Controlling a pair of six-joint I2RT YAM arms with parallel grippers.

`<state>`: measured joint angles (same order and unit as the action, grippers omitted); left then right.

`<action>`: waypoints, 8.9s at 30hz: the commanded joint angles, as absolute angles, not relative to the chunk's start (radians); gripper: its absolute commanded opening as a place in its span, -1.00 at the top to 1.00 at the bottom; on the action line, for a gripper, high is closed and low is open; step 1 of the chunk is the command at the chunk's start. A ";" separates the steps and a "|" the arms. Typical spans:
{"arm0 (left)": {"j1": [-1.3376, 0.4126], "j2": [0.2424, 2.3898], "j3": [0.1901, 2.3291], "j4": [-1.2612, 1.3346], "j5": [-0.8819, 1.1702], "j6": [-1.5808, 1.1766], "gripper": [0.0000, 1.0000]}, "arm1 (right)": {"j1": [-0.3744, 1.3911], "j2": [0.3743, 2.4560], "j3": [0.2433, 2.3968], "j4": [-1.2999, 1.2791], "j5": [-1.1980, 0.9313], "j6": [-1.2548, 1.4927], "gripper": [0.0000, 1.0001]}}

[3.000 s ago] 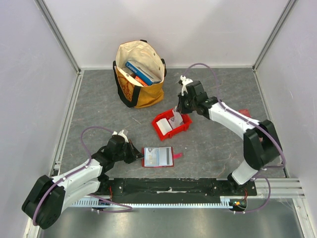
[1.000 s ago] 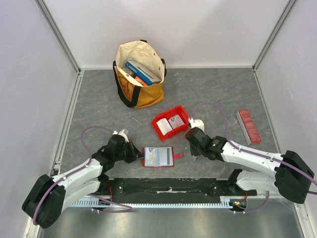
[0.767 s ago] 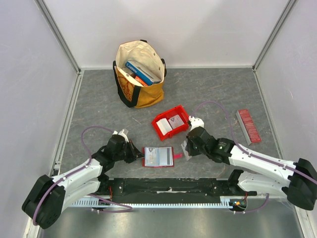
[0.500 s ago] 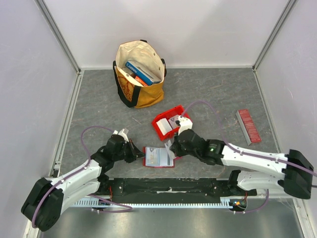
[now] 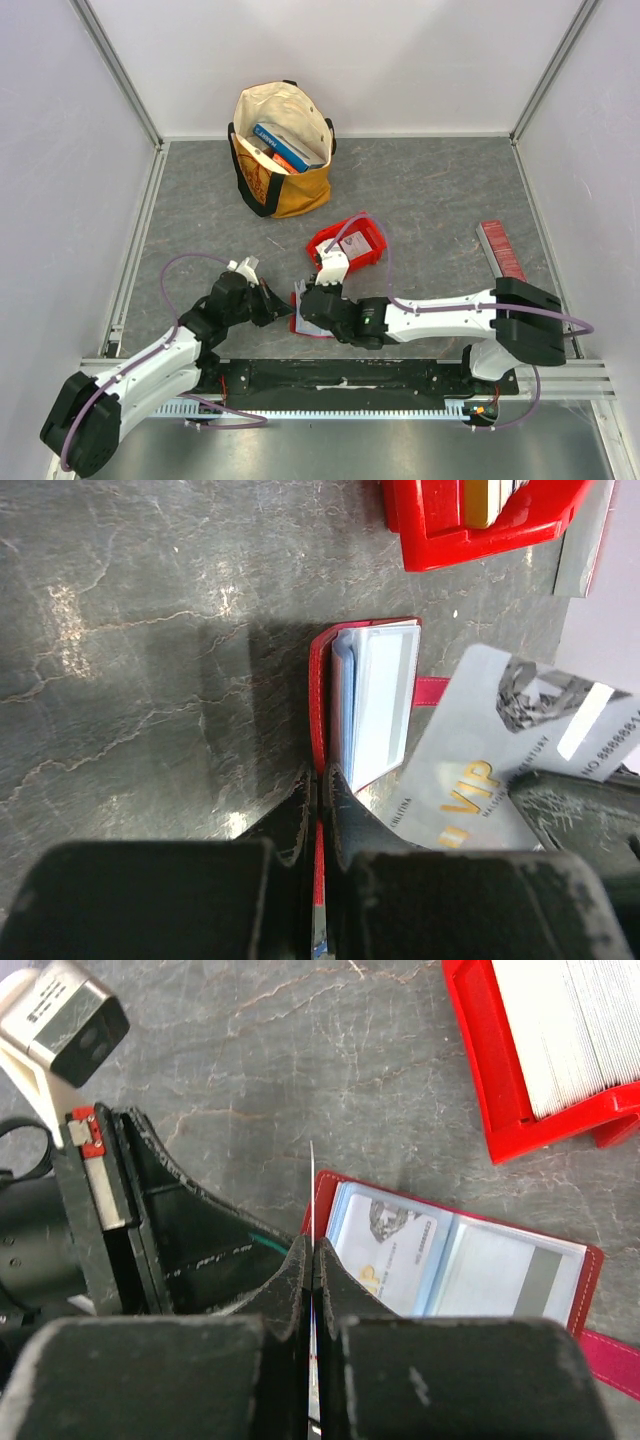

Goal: Put the credit cards into the card holder
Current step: Insert the credit card into the card holder, then pick up the credit card from the storage box.

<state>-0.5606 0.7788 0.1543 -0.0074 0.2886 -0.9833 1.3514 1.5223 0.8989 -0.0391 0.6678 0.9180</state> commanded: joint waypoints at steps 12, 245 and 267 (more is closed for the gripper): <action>-0.561 0.736 0.155 -0.031 0.299 -1.020 0.96 | 1.371 1.643 0.991 0.002 0.821 0.973 1.00; -0.561 0.859 0.126 0.043 0.245 -1.003 0.96 | 1.189 1.313 0.796 0.002 0.379 0.747 -0.54; -0.561 0.867 0.133 0.037 0.235 -0.997 0.96 | 0.759 1.505 1.002 -0.117 0.014 0.517 -0.64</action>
